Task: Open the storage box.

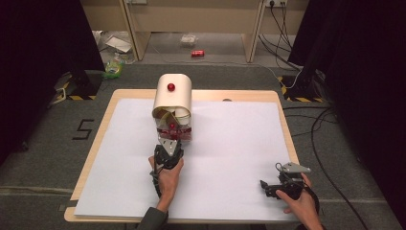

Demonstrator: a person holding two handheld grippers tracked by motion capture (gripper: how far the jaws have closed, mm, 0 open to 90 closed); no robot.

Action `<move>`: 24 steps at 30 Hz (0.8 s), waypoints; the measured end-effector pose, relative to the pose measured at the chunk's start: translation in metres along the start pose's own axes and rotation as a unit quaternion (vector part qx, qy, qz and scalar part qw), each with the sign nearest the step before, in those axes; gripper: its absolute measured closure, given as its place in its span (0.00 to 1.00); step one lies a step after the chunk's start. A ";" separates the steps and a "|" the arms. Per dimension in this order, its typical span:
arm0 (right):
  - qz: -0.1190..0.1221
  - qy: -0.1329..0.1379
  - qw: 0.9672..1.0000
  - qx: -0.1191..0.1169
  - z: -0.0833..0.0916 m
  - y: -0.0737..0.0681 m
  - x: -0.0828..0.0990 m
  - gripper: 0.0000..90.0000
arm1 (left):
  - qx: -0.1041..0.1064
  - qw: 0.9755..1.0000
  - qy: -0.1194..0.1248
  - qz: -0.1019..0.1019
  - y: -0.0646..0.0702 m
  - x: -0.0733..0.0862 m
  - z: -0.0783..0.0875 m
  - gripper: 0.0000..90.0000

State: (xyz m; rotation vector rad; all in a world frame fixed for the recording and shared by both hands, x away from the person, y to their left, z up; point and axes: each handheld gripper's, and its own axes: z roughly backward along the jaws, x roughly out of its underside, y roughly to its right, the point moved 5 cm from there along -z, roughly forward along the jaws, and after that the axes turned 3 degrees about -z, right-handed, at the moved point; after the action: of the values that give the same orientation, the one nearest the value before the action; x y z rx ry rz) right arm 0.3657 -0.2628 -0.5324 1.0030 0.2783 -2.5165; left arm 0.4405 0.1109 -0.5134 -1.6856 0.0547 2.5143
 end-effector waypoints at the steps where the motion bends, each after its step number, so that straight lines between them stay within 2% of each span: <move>1: 0.000 0.000 1.000 0.000 0.000 0.000 0.000 0.01 | -0.001 1.000 0.001 0.005 0.000 0.000 0.000 0.75; 11: 0.000 0.000 1.000 0.000 0.000 0.000 0.000 0.01 | -0.020 1.000 0.003 0.011 0.002 -0.001 0.000 0.77; 15: 0.000 0.000 1.000 0.000 0.000 0.000 0.000 0.01 | -0.017 0.999 0.002 0.028 0.000 -0.001 0.000 0.81; 17: 0.000 0.000 1.000 0.000 0.000 0.000 0.000 0.01 | -0.023 1.000 0.002 0.019 0.002 -0.002 0.000 0.82; 24: -0.001 0.000 1.000 0.000 0.000 0.000 0.000 0.01 | -0.027 1.000 0.001 0.006 0.003 -0.001 0.002 0.82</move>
State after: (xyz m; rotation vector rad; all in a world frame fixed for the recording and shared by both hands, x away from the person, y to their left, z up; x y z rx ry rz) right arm 0.3655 -0.2627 -0.5324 1.0017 0.2793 -2.5180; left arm 0.4391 0.1083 -0.5121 -1.7128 -0.0030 2.5455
